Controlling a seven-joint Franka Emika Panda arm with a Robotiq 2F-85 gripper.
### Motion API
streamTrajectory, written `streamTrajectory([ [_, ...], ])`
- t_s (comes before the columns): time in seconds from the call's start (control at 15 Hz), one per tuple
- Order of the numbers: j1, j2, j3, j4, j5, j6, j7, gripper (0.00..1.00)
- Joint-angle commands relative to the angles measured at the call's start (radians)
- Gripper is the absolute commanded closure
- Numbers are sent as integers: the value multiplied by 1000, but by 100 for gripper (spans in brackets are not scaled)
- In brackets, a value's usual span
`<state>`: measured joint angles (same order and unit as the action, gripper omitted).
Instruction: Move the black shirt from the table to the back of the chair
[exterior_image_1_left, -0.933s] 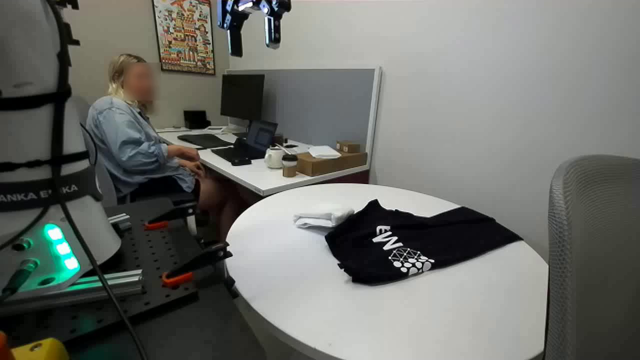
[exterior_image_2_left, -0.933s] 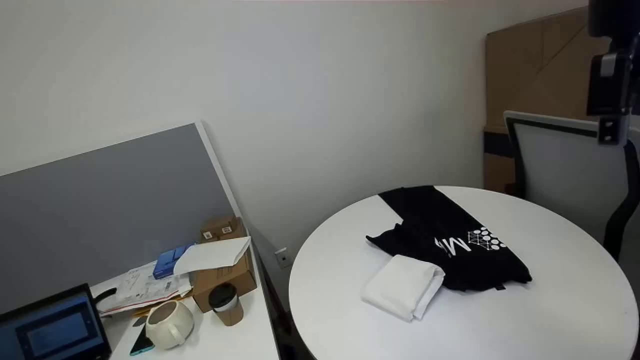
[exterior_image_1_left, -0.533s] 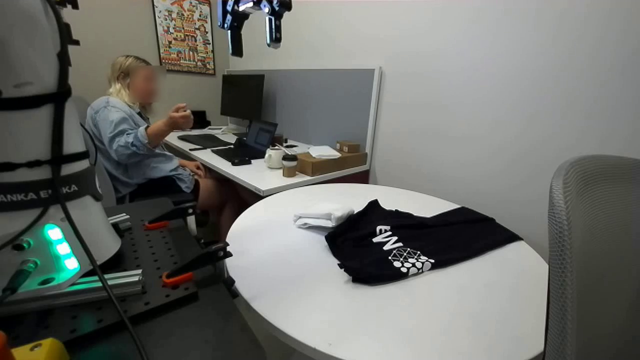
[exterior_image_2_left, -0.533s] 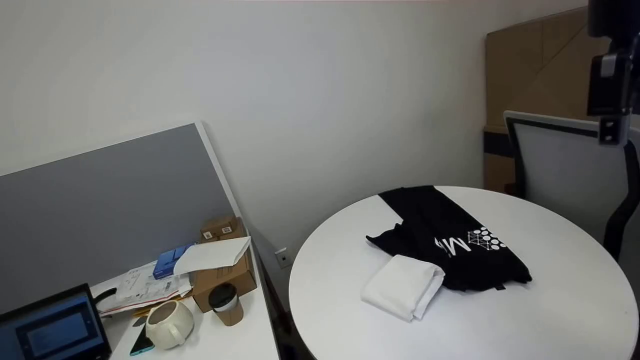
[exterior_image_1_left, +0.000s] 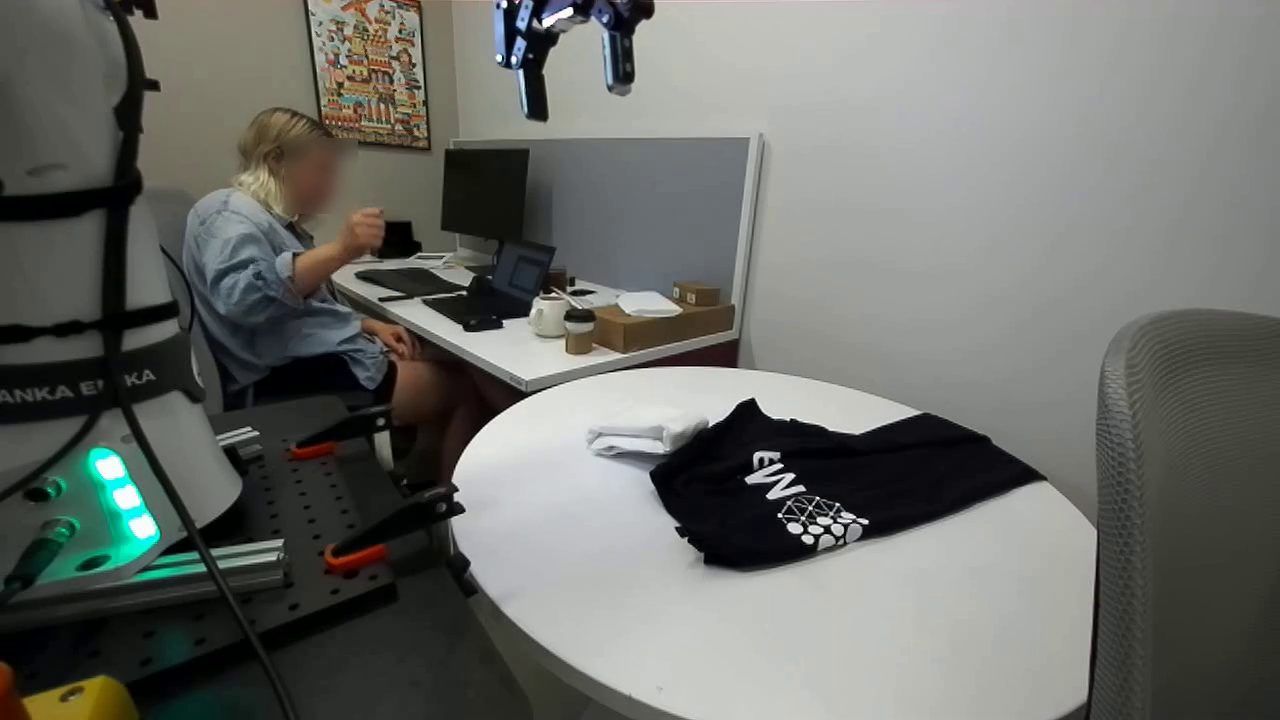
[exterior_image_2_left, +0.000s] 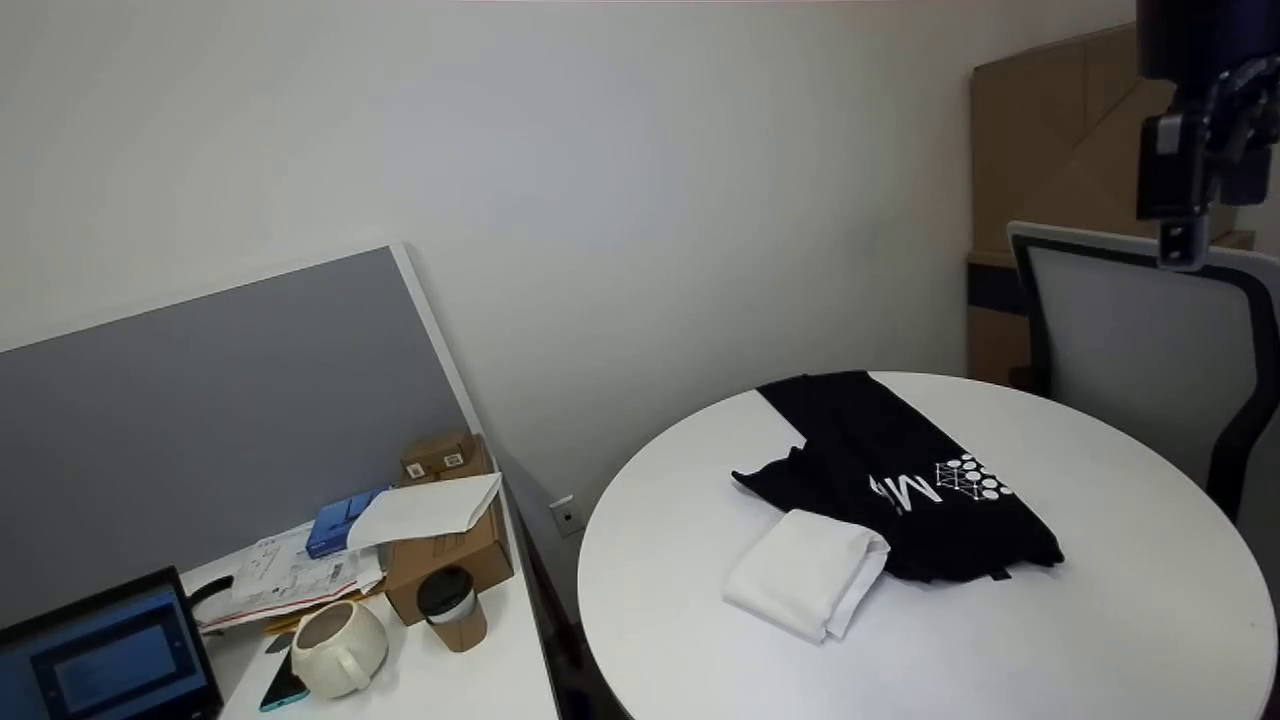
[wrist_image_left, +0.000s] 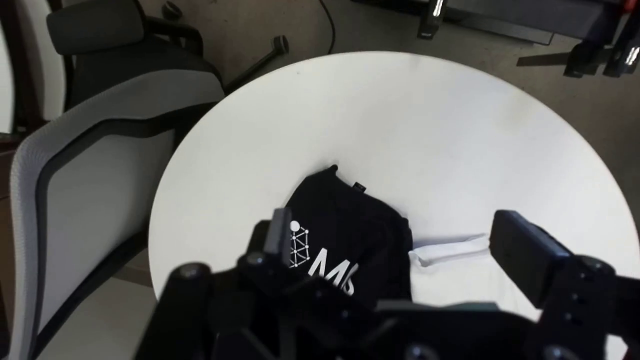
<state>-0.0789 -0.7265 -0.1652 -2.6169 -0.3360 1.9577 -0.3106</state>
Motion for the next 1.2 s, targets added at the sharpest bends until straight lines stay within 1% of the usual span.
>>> streamTrajectory([
  [0.0, 2, 213, -21, 127, -23, 67, -29, 0],
  [0.2, -12, 363, -2, 208, -66, 119, -23, 0],
  [0.4, -26, 516, 16, 277, -147, 170, -1, 0],
  [0.53, -25, 606, 19, 319, -179, 191, -12, 0],
  [0.73, -17, 704, 21, 356, -177, 235, -57, 0],
  [0.87, -17, 758, 25, 364, -154, 272, -114, 0],
  [1.13, -14, 859, 46, 382, -186, 339, -156, 0],
])
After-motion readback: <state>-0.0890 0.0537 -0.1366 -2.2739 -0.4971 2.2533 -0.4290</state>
